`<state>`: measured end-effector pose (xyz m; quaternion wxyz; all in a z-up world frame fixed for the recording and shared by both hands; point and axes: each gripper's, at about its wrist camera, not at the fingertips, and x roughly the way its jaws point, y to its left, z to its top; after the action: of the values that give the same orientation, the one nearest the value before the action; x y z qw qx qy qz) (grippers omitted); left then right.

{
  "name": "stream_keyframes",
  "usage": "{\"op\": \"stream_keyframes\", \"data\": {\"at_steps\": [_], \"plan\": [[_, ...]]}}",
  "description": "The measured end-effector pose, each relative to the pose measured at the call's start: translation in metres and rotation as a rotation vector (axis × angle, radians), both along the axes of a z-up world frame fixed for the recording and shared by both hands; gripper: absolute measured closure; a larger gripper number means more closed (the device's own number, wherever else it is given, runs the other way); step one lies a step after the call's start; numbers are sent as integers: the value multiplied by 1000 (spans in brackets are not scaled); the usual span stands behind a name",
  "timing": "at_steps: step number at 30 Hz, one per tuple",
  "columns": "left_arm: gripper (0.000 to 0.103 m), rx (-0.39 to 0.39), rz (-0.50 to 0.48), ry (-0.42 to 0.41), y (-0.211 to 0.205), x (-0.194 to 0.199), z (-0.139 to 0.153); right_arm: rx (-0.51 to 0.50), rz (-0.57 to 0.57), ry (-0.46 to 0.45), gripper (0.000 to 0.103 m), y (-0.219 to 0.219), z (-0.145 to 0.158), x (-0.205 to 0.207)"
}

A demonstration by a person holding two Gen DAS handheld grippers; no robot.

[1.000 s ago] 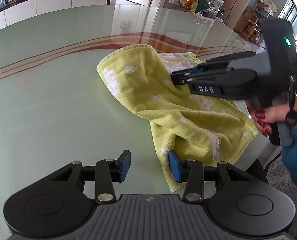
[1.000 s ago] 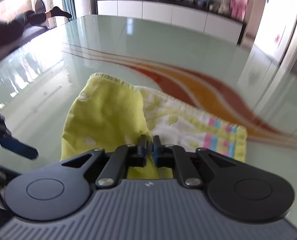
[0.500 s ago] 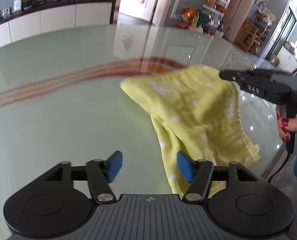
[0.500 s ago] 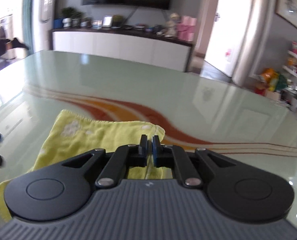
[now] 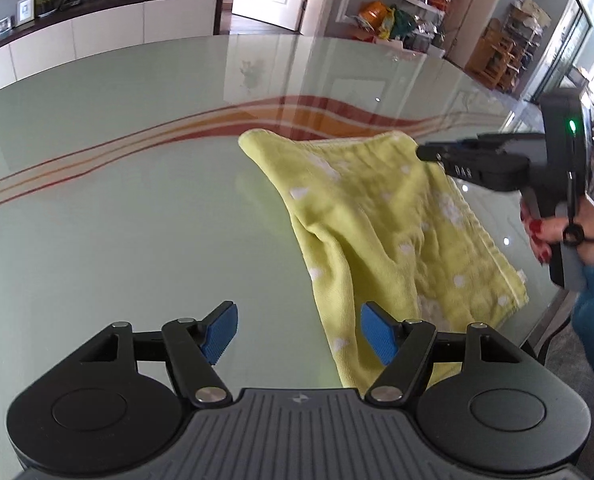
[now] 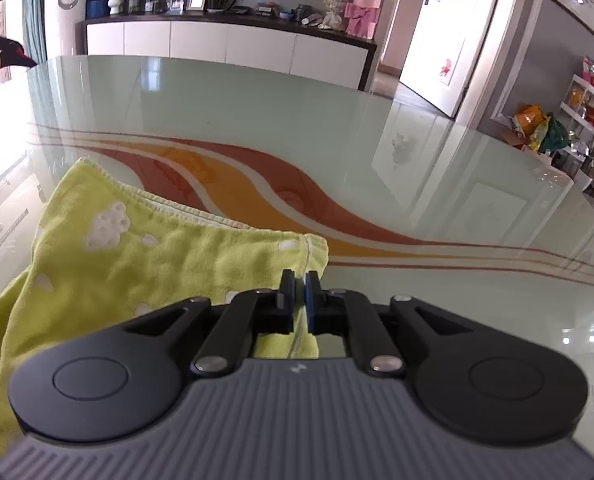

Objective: Fold towel

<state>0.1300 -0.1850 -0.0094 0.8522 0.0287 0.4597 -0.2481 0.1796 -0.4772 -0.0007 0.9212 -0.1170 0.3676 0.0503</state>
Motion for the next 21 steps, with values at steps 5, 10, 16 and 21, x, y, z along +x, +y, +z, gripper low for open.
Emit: {"op": "stream_keyframes", "data": {"at_steps": [5,10,16,21], "plan": [[32,-4,14,-46,10,19,2,25,-21,-38,64,-6,9,-11],[39,-10,-7,-84,11,54,8,70,-29,-63,64,-14,27,-44],[55,43,-112,-59,2,72,-4,142,-52,26,64,-22,26,-88],[57,54,-189,-38,-6,60,-9,157,-118,99,64,-26,16,-115]]}}
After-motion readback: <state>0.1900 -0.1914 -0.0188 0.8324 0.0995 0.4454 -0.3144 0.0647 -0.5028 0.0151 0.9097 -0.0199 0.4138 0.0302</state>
